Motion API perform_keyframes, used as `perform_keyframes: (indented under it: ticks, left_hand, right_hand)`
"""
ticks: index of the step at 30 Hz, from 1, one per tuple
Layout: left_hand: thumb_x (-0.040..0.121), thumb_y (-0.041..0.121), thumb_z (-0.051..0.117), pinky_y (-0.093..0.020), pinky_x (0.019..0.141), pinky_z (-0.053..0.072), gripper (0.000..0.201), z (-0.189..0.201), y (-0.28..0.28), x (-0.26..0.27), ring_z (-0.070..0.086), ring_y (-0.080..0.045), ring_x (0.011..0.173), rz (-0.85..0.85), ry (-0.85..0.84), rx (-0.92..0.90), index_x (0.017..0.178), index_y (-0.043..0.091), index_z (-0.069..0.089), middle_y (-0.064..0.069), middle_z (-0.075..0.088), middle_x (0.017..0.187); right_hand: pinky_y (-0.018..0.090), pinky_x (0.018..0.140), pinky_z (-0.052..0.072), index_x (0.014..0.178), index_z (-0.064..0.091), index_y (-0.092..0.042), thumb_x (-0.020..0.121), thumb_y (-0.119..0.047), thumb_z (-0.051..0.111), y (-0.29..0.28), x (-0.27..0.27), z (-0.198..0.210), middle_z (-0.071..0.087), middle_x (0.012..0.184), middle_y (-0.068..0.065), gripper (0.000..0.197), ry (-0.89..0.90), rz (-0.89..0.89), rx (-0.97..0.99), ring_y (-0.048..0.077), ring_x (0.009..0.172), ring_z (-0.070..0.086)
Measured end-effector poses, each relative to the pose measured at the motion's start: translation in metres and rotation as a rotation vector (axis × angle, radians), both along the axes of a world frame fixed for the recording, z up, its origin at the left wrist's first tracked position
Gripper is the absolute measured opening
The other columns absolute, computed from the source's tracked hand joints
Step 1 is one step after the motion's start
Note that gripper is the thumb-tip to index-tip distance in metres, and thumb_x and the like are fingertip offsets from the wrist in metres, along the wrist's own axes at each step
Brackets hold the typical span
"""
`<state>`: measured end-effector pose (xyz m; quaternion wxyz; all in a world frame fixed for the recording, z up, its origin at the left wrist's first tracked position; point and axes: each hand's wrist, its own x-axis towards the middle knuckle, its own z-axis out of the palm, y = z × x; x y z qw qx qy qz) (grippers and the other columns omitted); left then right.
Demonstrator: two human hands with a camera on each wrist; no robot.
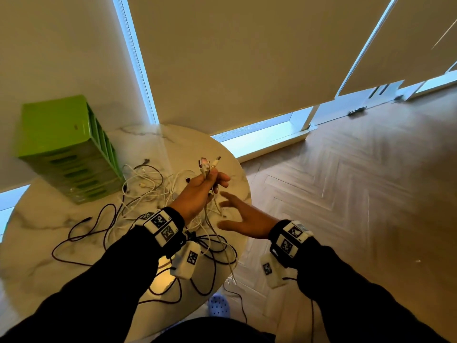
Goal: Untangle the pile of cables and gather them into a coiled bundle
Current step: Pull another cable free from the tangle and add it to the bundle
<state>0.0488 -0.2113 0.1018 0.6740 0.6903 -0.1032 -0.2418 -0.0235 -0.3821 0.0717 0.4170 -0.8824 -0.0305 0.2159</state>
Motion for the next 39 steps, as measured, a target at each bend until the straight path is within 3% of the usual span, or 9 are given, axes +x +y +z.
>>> perform_keyframes:
  ticks: [4, 8, 16, 22, 26, 28, 31, 34, 39]
  left_hand:
    - [0.107, 0.044, 0.033, -0.017, 0.065, 0.039, 0.047, 0.004, 0.000, 0.006, 0.049, -0.004, 0.078, 0.020, -0.076, 0.042, 0.112, 0.017, 0.071, 0.010, 0.068, 0.094]
    - [0.108, 0.044, 0.031, -0.021, 0.069, 0.040, 0.050, 0.001, 0.011, 0.014, 0.049, -0.010, 0.079, 0.107, -0.098, 0.042, 0.109, 0.013, 0.070, 0.005, 0.067, 0.093]
    - [0.109, 0.035, 0.034, -0.022, 0.052, 0.022, 0.024, 0.005, 0.015, 0.024, 0.021, -0.009, 0.057, 0.189, 0.018, -0.266, 0.097, 0.022, 0.050, 0.008, 0.027, 0.065]
    - [0.102, 0.038, 0.049, -0.022, 0.056, 0.024, 0.021, 0.015, -0.001, 0.013, 0.027, -0.008, 0.059, 0.052, 0.143, -0.370, 0.091, 0.028, 0.034, 0.009, 0.033, 0.069]
    - [0.106, 0.040, 0.040, -0.022, 0.055, 0.024, 0.033, 0.022, -0.009, 0.011, 0.028, -0.009, 0.056, 0.018, 0.212, -0.392, 0.081, 0.021, 0.032, 0.006, 0.032, 0.064]
    - [0.108, 0.039, 0.030, -0.024, 0.056, 0.029, 0.038, 0.030, -0.004, 0.014, 0.030, -0.012, 0.055, -0.031, 0.235, -0.421, 0.076, 0.020, 0.031, 0.002, 0.033, 0.063]
    - [0.105, 0.047, 0.027, -0.033, 0.066, 0.048, 0.043, 0.039, 0.016, 0.021, 0.053, -0.026, 0.061, -0.141, 0.199, -0.353, 0.076, 0.017, 0.037, -0.006, 0.050, 0.062]
    - [0.104, 0.045, 0.031, -0.042, 0.083, 0.056, 0.041, 0.042, 0.034, 0.028, 0.067, -0.032, 0.073, -0.145, 0.230, -0.299, 0.085, 0.012, 0.046, -0.007, 0.051, 0.059]
    - [0.107, 0.036, 0.036, -0.035, 0.083, 0.052, 0.027, 0.041, 0.045, 0.044, 0.033, -0.011, 0.055, 0.118, 0.202, -0.555, 0.085, 0.023, 0.045, 0.006, 0.032, 0.065]
  right_hand:
    - [0.033, 0.085, 0.053, 0.113, 0.059, -0.022, 0.103, -0.050, 0.040, 0.016, 0.005, 0.011, 0.067, 0.101, -0.001, 0.035, -0.200, 0.017, 0.003, 0.013, 0.091, 0.063]
    - [0.021, 0.065, 0.041, 0.079, 0.045, -0.030, 0.107, -0.042, 0.030, -0.011, 0.006, 0.023, 0.053, 0.073, -0.007, 0.033, -0.318, -0.218, 0.052, 0.007, 0.065, 0.050]
    - [0.041, 0.101, 0.046, 0.114, 0.063, -0.022, 0.100, -0.063, 0.033, -0.084, 0.001, -0.028, 0.069, 0.116, 0.006, 0.053, 0.375, -0.065, -0.456, 0.023, 0.108, 0.063]
    - [0.031, 0.115, 0.024, 0.158, 0.017, -0.026, 0.087, -0.034, 0.075, -0.020, 0.015, 0.000, 0.022, 0.163, -0.001, 0.092, 0.076, 0.072, -0.069, 0.016, 0.147, 0.023]
    - [0.029, 0.110, 0.037, 0.147, 0.041, -0.015, 0.093, -0.019, 0.069, 0.028, 0.033, 0.024, 0.049, 0.147, 0.004, 0.061, 0.164, 0.151, 0.235, 0.013, 0.131, 0.045]
    - [0.028, 0.097, 0.049, 0.114, 0.063, -0.001, 0.099, -0.015, 0.059, 0.033, 0.037, 0.028, 0.069, 0.108, 0.018, 0.021, 0.248, 0.193, 0.283, 0.029, 0.108, 0.062]
    - [0.041, 0.084, 0.053, 0.072, 0.058, -0.010, 0.101, -0.027, 0.057, 0.021, 0.041, 0.025, 0.058, 0.058, 0.000, 0.034, 0.359, 0.156, 0.247, 0.026, 0.071, 0.062]
    - [0.047, 0.084, 0.054, 0.068, 0.052, -0.013, 0.099, -0.032, 0.061, -0.001, 0.052, 0.020, 0.047, 0.057, 0.001, 0.037, 0.331, 0.113, 0.160, 0.015, 0.053, 0.050]
    - [0.033, 0.069, 0.040, 0.077, 0.050, -0.015, 0.096, -0.048, 0.060, -0.015, 0.063, 0.011, 0.050, 0.071, 0.002, 0.040, -0.074, -0.011, -0.065, 0.014, 0.067, 0.046]
